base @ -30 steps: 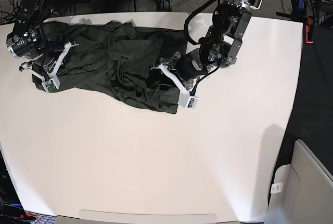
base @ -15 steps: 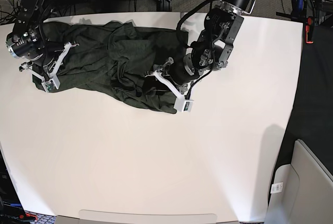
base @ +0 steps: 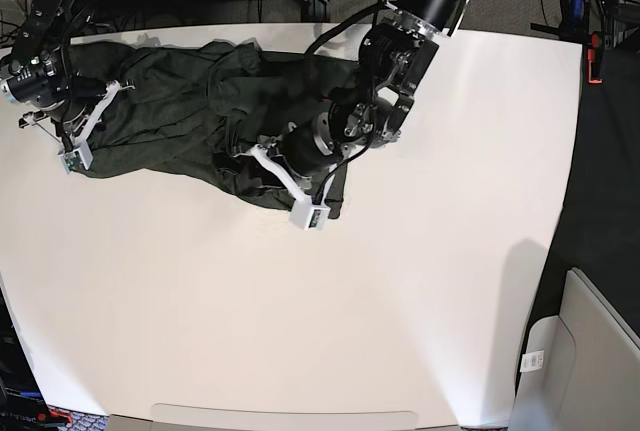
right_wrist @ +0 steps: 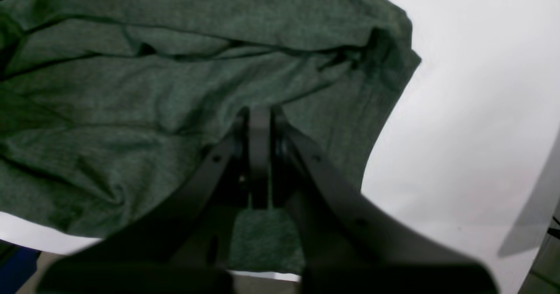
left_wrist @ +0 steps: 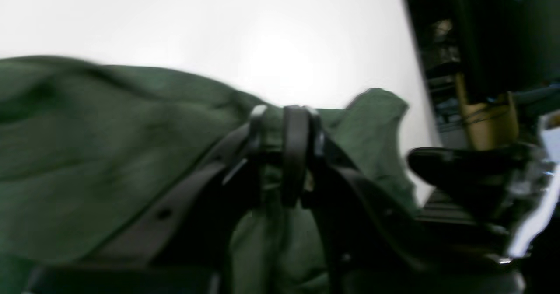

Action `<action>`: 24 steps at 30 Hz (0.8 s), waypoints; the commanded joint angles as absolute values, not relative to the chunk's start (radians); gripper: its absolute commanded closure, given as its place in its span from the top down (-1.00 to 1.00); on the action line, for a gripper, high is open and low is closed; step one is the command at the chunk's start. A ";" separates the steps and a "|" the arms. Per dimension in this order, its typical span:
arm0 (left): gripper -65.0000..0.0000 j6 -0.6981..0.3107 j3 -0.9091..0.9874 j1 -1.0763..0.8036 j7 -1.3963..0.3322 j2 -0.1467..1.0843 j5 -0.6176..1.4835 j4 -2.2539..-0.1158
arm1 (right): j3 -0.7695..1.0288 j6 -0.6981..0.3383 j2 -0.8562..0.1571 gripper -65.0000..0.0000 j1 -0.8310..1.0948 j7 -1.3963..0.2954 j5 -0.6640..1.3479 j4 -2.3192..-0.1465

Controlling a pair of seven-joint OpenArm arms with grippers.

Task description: Fold the T-shirt properly

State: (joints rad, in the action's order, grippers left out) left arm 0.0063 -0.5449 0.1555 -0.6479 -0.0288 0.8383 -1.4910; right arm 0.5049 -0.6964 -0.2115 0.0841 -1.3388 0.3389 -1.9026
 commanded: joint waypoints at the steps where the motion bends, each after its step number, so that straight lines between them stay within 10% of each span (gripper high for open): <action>1: -0.84 -0.008 -0.545 0.189 -0.625 -0.050 0.851 -1.509 | 0.510 -0.698 -0.225 -1.00 0.077 -1.330 0.343 -1.920; 24: -0.82 -0.004 -0.437 0.101 -0.625 0.120 0.849 -1.501 | 0.545 -0.698 -0.226 -1.00 0.076 -1.330 0.343 -1.922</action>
